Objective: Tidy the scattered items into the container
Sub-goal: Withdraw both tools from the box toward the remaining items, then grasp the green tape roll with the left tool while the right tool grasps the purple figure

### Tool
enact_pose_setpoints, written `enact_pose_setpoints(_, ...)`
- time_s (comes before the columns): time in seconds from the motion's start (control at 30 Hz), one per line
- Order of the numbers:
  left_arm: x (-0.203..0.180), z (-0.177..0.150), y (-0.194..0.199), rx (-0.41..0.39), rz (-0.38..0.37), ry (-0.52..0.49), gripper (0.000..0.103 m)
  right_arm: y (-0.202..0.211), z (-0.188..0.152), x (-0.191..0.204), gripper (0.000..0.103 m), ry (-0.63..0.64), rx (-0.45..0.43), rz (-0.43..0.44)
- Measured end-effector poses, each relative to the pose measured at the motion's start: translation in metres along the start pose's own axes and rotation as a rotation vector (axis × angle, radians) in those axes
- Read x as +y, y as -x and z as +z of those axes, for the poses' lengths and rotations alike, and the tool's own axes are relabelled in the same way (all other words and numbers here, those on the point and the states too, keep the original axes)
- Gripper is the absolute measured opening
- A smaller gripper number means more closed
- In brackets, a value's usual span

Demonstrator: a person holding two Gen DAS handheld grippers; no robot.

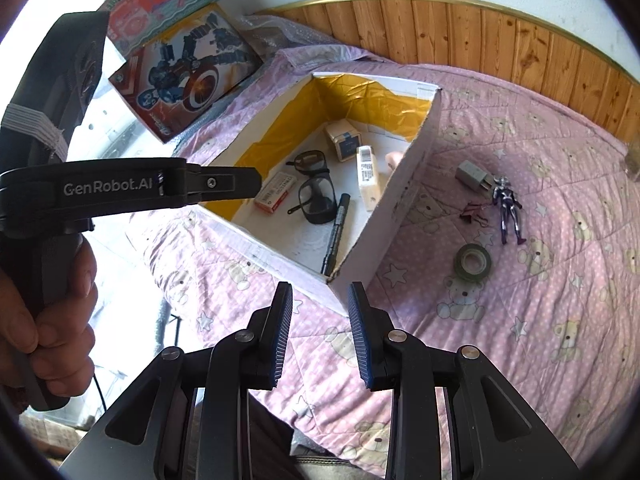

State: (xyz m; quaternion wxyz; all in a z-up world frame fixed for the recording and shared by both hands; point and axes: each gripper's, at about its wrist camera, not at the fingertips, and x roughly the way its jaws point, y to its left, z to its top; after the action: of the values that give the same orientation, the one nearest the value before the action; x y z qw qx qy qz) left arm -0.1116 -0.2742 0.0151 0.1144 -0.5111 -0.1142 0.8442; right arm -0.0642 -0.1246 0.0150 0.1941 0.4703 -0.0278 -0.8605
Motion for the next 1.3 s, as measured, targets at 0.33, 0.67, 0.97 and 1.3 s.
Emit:
enact_pose_setpoints(0.33, -0.064, -0.039, 0.011, -0.058, -0.043, -0.192, 0.041, 0.023, -0.035, -0.053, 0.031, -0.109, -0.054, -0.033)
enact_pose_setpoints(0.67, -0.121, -0.064, -0.035, 0.021, -0.102, -0.282, 0.046, 0.019, -0.063, -0.118, 0.031, -0.264, -0.057, -0.029)
enact_pose_setpoints(0.97, -0.139, -0.05, -0.107, 0.098, -0.114, -0.237, 0.053, -0.005, -0.06, -0.178, 0.031, -0.354, -0.026, -0.044)
enact_pose_setpoints(1.3, -0.139, -0.026, -0.175, 0.126, -0.073, -0.156, 0.055, -0.035, -0.007, -0.223, 0.032, -0.32, -0.005, -0.072)
